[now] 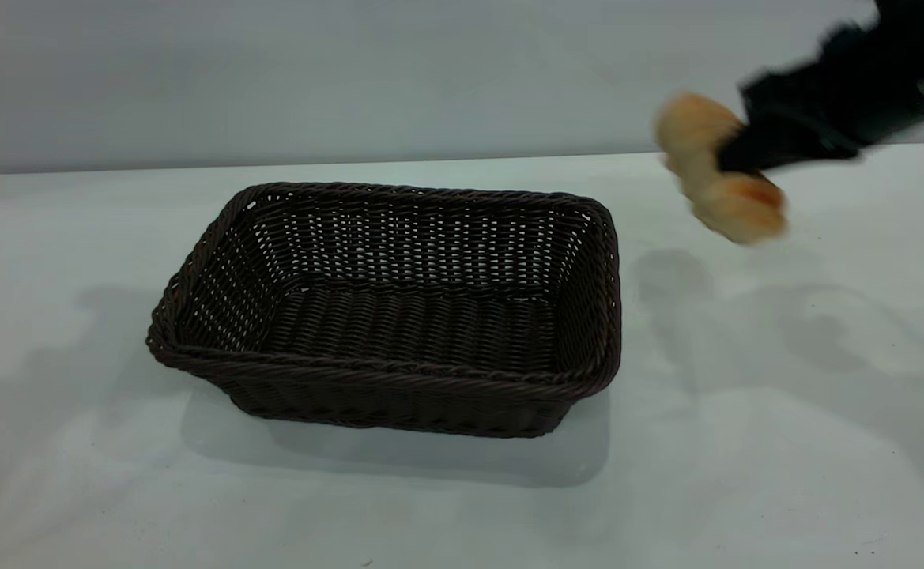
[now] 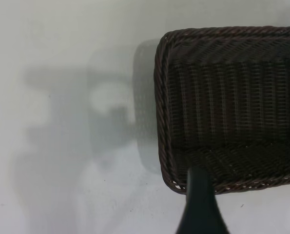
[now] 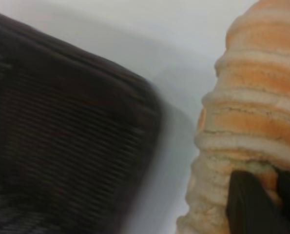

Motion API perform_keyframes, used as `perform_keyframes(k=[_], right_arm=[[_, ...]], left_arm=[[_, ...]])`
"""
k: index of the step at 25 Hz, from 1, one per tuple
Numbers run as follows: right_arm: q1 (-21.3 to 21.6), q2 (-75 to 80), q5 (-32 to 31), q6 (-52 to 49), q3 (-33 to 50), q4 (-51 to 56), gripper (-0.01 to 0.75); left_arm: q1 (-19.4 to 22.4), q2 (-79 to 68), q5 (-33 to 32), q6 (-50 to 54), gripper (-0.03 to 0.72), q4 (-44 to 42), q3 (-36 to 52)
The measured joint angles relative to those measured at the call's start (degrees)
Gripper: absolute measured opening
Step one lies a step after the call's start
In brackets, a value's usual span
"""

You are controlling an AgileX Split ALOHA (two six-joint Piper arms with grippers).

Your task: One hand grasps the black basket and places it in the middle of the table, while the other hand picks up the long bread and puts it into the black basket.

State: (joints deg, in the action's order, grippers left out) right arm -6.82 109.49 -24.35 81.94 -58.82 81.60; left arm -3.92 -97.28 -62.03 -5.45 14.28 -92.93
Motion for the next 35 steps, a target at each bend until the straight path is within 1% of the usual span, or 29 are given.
perform_keyframes(k=[1,4,6,7,9,11,14,16,17,19,22,23,24,27,30,32,35], right_arm=[[-1.9,0.0,-0.2,-0.3,-0.6,0.0,0.044],[-9.7,1.8,0.3,-0.6,-2.0,-0.2,0.047],[-14.3,3.6,0.8,-0.6,-3.6,0.1,0.066],[-15.9,4.7,1.1,-0.7,-4.7,0.4,0.086],[-17.4,6.2,1.8,-0.7,-6.2,1.3,0.150],[-17.5,6.6,2.9,-1.2,-7.1,1.7,0.228],[-16.1,5.8,3.4,-2.1,-7.6,0.9,0.347],[-14.9,4.5,2.5,-5.2,-7.6,-2.7,0.400],[-14.2,3.6,1.6,-7.5,-7.6,-5.5,0.412],[-12.7,1.1,-1.0,-15.7,-7.6,-14.4,0.423],[-10.4,-4.5,-5.9,-35.0,-7.6,-35.2,0.427],[-9.9,-6.5,-8.4,-44.0,-7.6,-42.7,0.427],[-9.5,-8.1,-10.9,-50.3,-7.6,-50.1,0.427],[-9.3,-14.2,-18.4,-69.0,-6.6,-67.4,0.427],[-9.3,-20.3,-25.0,-78.5,-4.3,-77.5,0.427],[-9.3,-25.1,-28.6,-81.9,-2.5,-80.4,0.427],[-9.3,-33.6,-33.0,-83.2,0.4,-81.6,0.427]], left_arm=[[0.0,0.0,0.0,0.0,0.571,0.0,0.0],[0.0,0.0,0.0,0.0,0.571,0.0,0.0],[0.0,0.0,0.0,0.0,0.571,0.0,0.0],[0.0,0.0,0.0,0.0,0.571,0.0,0.0],[0.0,0.0,-0.3,-0.1,0.571,-0.1,0.0],[0.0,0.1,-1.0,-0.4,0.571,-0.2,0.0],[0.0,1.3,-1.9,-0.7,0.571,-0.9,0.0],[0.0,3.3,-2.7,-0.8,0.571,-3.0,0.0],[0.0,4.7,-3.3,-0.9,0.571,-4.9,0.0],[0.0,7.8,-4.5,-0.8,0.571,-9.3,0.0],[0.0,13.4,-4.6,0.7,0.571,-14.8,0.8],[0.0,15.6,-4.6,1.2,0.571,-15.8,1.9],[0.0,17.8,-4.6,1.6,0.571,-16.2,3.0],[0.0,24.7,-4.6,1.8,0.571,-16.6,9.0],[0.0,32.4,-4.2,1.9,0.571,-16.7,16.7],[0.0,38.0,-3.5,2.8,0.571,-16.7,22.0],[0.0,45.5,-2.7,4.3,0.571,-16.7,29.5]])
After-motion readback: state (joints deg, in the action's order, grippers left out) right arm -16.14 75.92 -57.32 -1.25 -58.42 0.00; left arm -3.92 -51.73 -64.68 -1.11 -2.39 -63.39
